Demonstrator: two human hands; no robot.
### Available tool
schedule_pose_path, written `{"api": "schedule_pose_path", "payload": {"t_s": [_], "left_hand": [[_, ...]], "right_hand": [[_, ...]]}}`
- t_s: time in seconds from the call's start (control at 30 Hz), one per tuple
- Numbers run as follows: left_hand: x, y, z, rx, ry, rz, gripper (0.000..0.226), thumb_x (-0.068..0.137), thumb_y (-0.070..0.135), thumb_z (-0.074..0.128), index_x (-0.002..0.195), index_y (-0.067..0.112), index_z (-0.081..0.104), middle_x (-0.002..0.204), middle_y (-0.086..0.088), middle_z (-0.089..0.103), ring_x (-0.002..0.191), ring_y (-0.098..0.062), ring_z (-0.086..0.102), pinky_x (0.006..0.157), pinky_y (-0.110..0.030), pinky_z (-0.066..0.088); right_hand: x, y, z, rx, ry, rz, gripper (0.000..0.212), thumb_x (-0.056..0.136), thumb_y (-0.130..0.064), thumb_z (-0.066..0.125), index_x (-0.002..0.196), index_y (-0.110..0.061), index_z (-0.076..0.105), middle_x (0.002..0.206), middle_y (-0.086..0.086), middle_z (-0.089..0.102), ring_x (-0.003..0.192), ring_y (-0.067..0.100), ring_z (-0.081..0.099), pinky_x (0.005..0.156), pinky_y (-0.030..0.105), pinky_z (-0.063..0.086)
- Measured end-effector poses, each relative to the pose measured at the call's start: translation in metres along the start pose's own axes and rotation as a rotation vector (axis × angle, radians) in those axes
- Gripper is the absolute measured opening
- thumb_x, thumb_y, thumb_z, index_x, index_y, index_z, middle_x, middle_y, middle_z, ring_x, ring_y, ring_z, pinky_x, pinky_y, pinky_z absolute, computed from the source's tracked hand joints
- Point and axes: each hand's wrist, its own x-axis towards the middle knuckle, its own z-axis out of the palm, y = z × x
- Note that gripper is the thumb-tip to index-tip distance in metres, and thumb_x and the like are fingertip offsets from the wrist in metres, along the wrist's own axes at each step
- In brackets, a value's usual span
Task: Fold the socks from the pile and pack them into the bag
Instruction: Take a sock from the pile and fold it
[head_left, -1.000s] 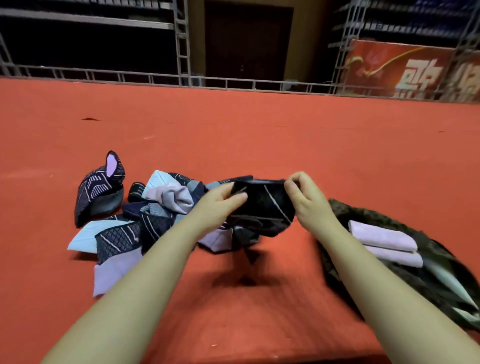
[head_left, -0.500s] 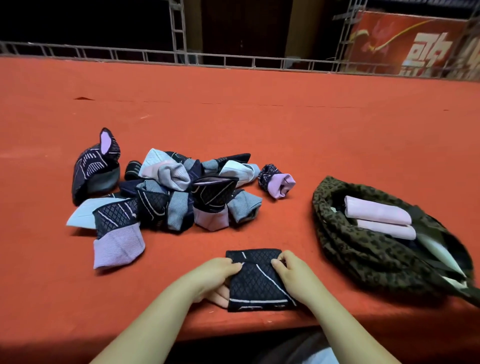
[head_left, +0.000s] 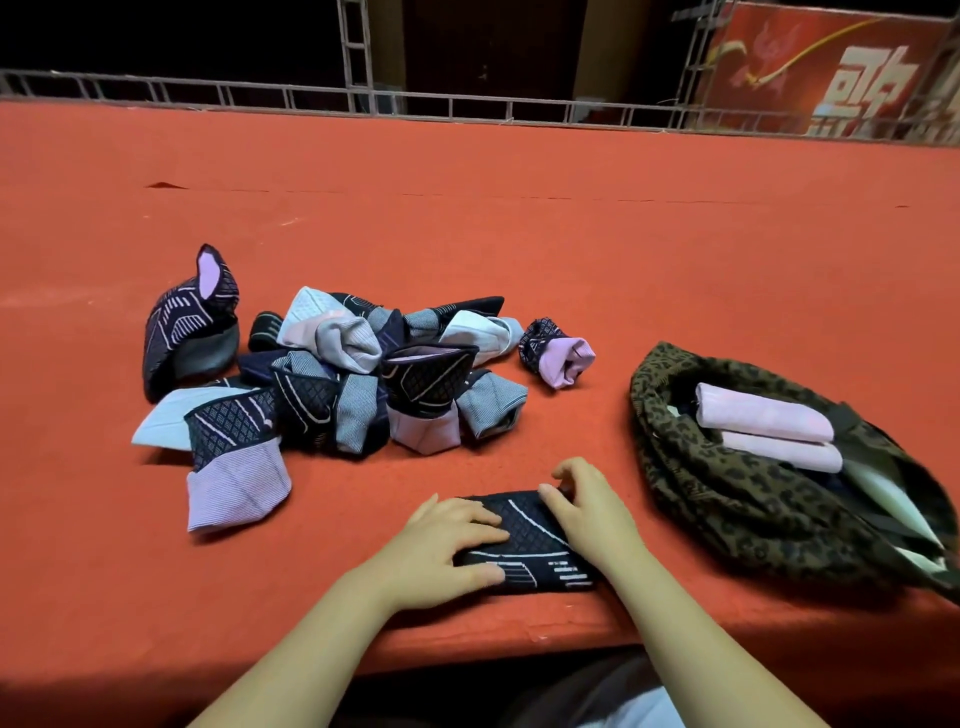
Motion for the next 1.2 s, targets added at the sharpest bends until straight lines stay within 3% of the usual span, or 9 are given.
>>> {"api": "schedule_pose_path", "payload": {"t_s": [0.13,0.33,0.6,0.7,0.77,0.83,1.0,1.1,1.2], "left_hand": [[-0.005,-0.009,0.004,0.040,-0.065,-0.036,0.076,0.067,0.076,0.038,0.136,0.043,0.041,0.149,0.022,0.027,0.136,0.011,0.004,0.115,-0.040,-0.012],[-0.004,-0.010,0.001,0.017,-0.048,-0.022,0.094,0.055,0.088,0.044,0.137,0.041,0.041,0.143,0.030,0.020,0.136,0.012,0.001,0.114,-0.035,-0.014],[-0.003,-0.006,0.008,-0.099,0.005,-0.087,0.068,0.066,0.067,0.058,0.129,0.041,0.051,0.140,0.030,0.033,0.133,0.016,0.012,0.114,-0.034,-0.012],[-0.004,-0.004,0.013,-0.192,0.105,-0.165,0.040,0.083,0.047,0.059,0.123,0.038,0.057,0.133,0.026,0.048,0.126,0.019,0.024,0.117,-0.038,-0.007],[-0.004,0.001,0.017,-0.225,0.166,-0.207,0.037,0.083,0.048,0.047,0.116,0.038,0.060,0.123,0.027,0.053,0.121,0.016,0.034,0.116,-0.033,-0.005],[-0.001,0.006,0.018,-0.247,0.245,-0.280,0.032,0.083,0.049,0.040,0.103,0.037,0.064,0.107,0.023,0.060,0.112,0.005,0.046,0.114,-0.032,0.003],[0.019,0.010,0.016,0.081,0.363,-0.534,0.043,0.085,0.061,0.046,0.089,0.022,0.064,0.097,0.007,0.060,0.105,-0.019,0.050,0.095,-0.032,0.030],[0.029,0.006,0.012,0.060,0.277,-0.646,0.038,0.075,0.066,0.055,0.085,0.029,0.053,0.123,0.008,0.048,0.125,-0.019,0.037,0.109,-0.041,0.018],[0.034,0.002,0.008,0.042,0.080,-0.662,0.051,0.076,0.067,0.053,0.108,0.029,0.059,0.155,0.004,0.019,0.144,-0.021,0.006,0.114,-0.048,-0.004]], "right_hand": [[-0.035,0.026,-0.002,0.102,-0.012,-0.323,0.036,0.076,-0.054,0.053,0.098,-0.029,0.067,0.122,-0.016,0.052,0.124,0.008,0.044,0.106,0.033,0.033],[-0.044,0.040,-0.010,-0.121,-0.175,-0.400,0.060,0.070,-0.071,0.044,0.118,-0.041,0.061,0.136,-0.030,0.033,0.139,-0.004,0.004,0.113,0.025,-0.004],[-0.043,0.024,-0.004,-0.058,-0.021,-0.346,0.046,0.087,-0.047,0.029,0.094,-0.019,0.064,0.106,-0.006,0.068,0.117,0.004,0.053,0.114,0.030,0.022],[-0.047,0.009,-0.003,0.098,0.007,-0.230,0.016,0.088,-0.043,0.040,0.079,-0.033,0.049,0.077,-0.012,0.061,0.077,0.003,0.054,0.084,0.011,0.037],[-0.045,0.003,-0.002,0.207,0.032,-0.126,0.018,0.093,-0.029,0.050,0.075,-0.031,0.047,0.065,-0.008,0.056,0.065,0.004,0.051,0.064,0.020,0.038],[-0.039,-0.001,-0.001,0.246,0.068,-0.049,0.021,0.094,-0.021,0.052,0.074,-0.028,0.049,0.063,-0.006,0.057,0.062,0.004,0.052,0.063,0.025,0.038],[-0.019,-0.013,0.004,-0.173,0.071,0.124,0.022,0.096,-0.042,0.043,0.088,-0.023,0.051,0.084,0.006,0.068,0.085,0.031,0.062,0.069,0.037,0.042],[-0.013,-0.015,0.006,-0.457,0.025,0.147,0.032,0.096,-0.047,0.036,0.097,-0.021,0.054,0.100,0.006,0.067,0.099,0.029,0.061,0.078,0.039,0.042],[-0.014,-0.011,0.005,-0.514,-0.003,0.153,0.047,0.095,-0.055,0.029,0.101,-0.021,0.062,0.108,0.002,0.061,0.107,0.026,0.055,0.085,0.040,0.040]]}}
